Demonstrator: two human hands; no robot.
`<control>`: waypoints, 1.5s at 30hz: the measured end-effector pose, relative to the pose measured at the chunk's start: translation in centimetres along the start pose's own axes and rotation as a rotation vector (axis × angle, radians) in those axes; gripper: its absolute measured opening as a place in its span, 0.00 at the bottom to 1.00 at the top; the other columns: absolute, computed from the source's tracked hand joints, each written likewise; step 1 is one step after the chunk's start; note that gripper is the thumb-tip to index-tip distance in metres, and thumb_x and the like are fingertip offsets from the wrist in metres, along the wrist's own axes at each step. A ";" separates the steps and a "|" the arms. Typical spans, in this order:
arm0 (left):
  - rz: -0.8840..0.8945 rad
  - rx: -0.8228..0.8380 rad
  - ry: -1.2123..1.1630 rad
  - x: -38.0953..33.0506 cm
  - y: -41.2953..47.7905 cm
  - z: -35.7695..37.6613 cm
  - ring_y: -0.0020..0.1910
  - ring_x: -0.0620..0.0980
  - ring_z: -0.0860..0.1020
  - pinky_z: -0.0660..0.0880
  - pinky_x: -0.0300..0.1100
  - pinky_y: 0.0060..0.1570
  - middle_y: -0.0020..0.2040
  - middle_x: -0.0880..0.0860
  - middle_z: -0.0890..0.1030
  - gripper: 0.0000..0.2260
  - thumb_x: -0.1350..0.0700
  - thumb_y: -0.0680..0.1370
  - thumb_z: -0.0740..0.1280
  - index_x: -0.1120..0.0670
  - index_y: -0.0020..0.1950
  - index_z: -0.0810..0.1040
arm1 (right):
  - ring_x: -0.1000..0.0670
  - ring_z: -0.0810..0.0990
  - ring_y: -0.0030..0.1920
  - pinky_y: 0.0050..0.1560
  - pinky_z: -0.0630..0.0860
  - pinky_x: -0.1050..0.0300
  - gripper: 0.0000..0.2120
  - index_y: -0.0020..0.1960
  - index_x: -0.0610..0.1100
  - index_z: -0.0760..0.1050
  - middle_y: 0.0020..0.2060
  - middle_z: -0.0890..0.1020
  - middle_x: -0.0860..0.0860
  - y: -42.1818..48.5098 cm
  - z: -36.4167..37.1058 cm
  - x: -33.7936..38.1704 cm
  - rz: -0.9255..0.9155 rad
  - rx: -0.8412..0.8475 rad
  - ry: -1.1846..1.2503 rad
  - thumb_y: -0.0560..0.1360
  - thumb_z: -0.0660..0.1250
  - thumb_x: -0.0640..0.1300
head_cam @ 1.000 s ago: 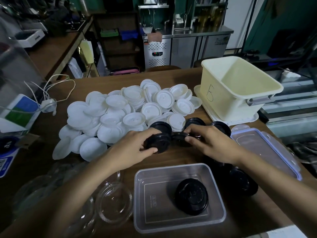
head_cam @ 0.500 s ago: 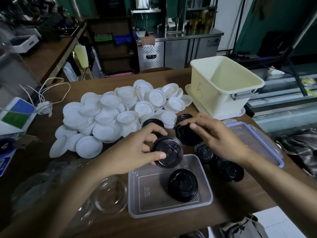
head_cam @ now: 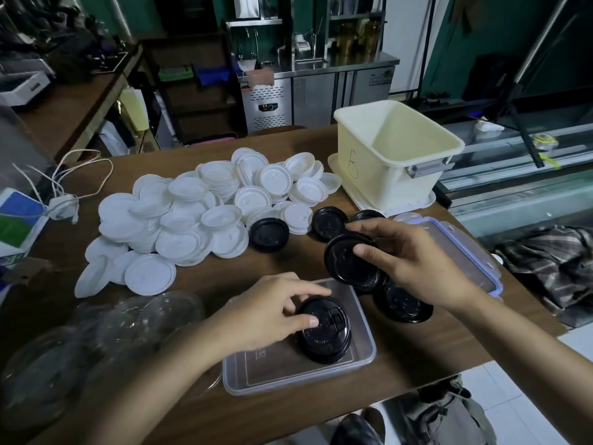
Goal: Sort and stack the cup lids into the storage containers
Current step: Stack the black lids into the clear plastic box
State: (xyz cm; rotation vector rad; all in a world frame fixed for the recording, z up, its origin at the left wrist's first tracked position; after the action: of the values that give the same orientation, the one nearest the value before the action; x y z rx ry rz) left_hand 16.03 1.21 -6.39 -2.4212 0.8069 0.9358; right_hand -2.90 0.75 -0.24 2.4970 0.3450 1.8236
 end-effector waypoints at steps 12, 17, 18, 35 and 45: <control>-0.098 -0.089 0.166 0.8 -0.9 -0.2 0.52 0.34 0.80 0.81 0.47 0.55 0.57 0.37 0.78 0.20 0.41 0.80 0.71 0.42 0.70 0.76 | 0.57 0.85 0.56 0.61 0.80 0.58 0.14 0.64 0.44 0.82 0.54 0.87 0.57 -2.1 3.2 -1.8 0.103 0.191 -0.143 0.79 0.71 0.44; -0.077 -0.080 0.019 1.2 -1.4 -1.0 0.50 0.37 0.83 0.82 0.46 0.56 0.57 0.39 0.81 0.21 0.56 0.80 0.70 0.41 0.71 0.77 | 0.57 0.83 0.52 0.56 0.78 0.54 0.13 0.63 0.52 0.82 0.51 0.86 0.56 -1.9 5.1 -1.0 -0.029 0.239 -0.509 0.81 0.69 0.53; -0.073 -0.068 -0.017 1.0 -1.6 -1.0 0.50 0.38 0.83 0.82 0.45 0.56 0.59 0.40 0.81 0.22 0.58 0.79 0.71 0.42 0.71 0.78 | 0.54 0.83 0.50 0.54 0.78 0.52 0.13 0.63 0.53 0.81 0.49 0.85 0.54 -2.0 5.6 -1.0 -0.047 0.264 -0.553 0.81 0.68 0.55; -0.004 -0.090 0.062 -0.2 -1.3 1.0 0.52 0.39 0.79 0.80 0.40 0.54 0.61 0.35 0.74 0.35 0.38 0.68 0.80 0.41 0.74 0.74 | 0.51 0.73 0.47 0.48 0.66 0.65 0.09 0.59 0.52 0.82 0.42 0.82 0.58 -2.2 7.0 -0.7 -0.269 0.248 -0.799 0.80 0.70 0.51; -0.013 -0.044 -0.075 0.5 -0.9 1.2 0.55 0.42 0.80 0.81 0.37 0.55 0.62 0.37 0.75 0.37 0.43 0.70 0.81 0.44 0.78 0.73 | 0.52 0.73 0.61 0.57 0.76 0.48 0.14 0.63 0.58 0.79 0.58 0.81 0.64 -2.3 5.6 -1.3 -0.263 0.303 -0.910 0.78 0.69 0.55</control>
State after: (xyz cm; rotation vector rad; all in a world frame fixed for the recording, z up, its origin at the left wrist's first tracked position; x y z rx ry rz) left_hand 16.35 2.37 -7.40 -2.4093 0.7511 1.0432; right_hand 1.67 3.33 -3.57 2.9469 0.8602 0.4561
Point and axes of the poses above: each hand's wrist, its own y-axis towards the middle knuckle, its own z-axis out of the palm, x = y × z, the point moved 10 cm from there along y, towards the middle knuckle
